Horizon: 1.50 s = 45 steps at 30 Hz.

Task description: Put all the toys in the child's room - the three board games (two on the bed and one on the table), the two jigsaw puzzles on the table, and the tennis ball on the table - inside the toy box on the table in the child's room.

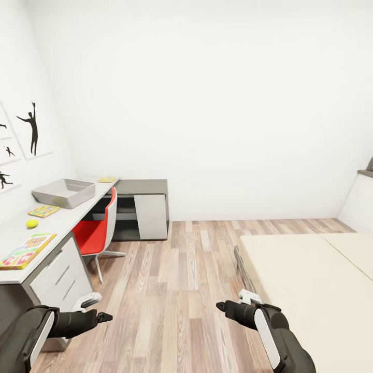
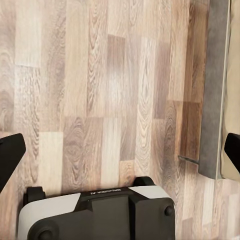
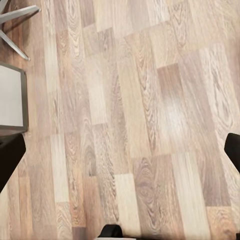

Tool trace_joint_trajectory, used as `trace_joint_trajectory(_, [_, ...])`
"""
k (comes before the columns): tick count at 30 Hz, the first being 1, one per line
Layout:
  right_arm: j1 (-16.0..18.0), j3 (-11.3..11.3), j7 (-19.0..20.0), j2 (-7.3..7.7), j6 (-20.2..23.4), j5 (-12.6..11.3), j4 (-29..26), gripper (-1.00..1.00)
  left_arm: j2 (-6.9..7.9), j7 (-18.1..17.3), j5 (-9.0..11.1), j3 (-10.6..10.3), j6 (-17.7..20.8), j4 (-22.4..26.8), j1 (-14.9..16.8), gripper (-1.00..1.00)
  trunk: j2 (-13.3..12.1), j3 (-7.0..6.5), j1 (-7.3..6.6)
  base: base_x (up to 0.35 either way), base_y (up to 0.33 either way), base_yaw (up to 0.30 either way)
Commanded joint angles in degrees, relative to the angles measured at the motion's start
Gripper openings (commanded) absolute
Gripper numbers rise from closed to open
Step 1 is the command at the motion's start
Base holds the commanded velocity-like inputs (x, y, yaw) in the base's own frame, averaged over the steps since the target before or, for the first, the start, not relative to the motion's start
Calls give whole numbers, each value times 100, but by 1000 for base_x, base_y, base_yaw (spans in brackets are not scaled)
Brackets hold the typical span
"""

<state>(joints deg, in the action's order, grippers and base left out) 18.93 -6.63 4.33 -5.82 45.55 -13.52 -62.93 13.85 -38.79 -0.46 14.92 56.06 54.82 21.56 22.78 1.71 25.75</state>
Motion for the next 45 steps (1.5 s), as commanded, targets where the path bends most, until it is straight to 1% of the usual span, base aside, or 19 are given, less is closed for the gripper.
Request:
trace_joint_trajectory(1, [6, -22, 47, -7, 28, 33, -4, 100, -2, -24, -7, 10, 38, 3, 6, 100, 14, 14, 3, -95, 0, 0])
trace_joint_trajectory(12, [6, -22, 50, -7, 30, 33, 0, 100, 3, -24, -7, 10, 38, 3, 6, 100, 14, 14, 3, -81, 0, 0])
trace_joint_trajectory(45, [6, -22, 53, -7, 26, 33, 0, 100, -5, -15, -7, 11, 43, 3, 6, 100, 14, 14, 3, -3, 0, 0])
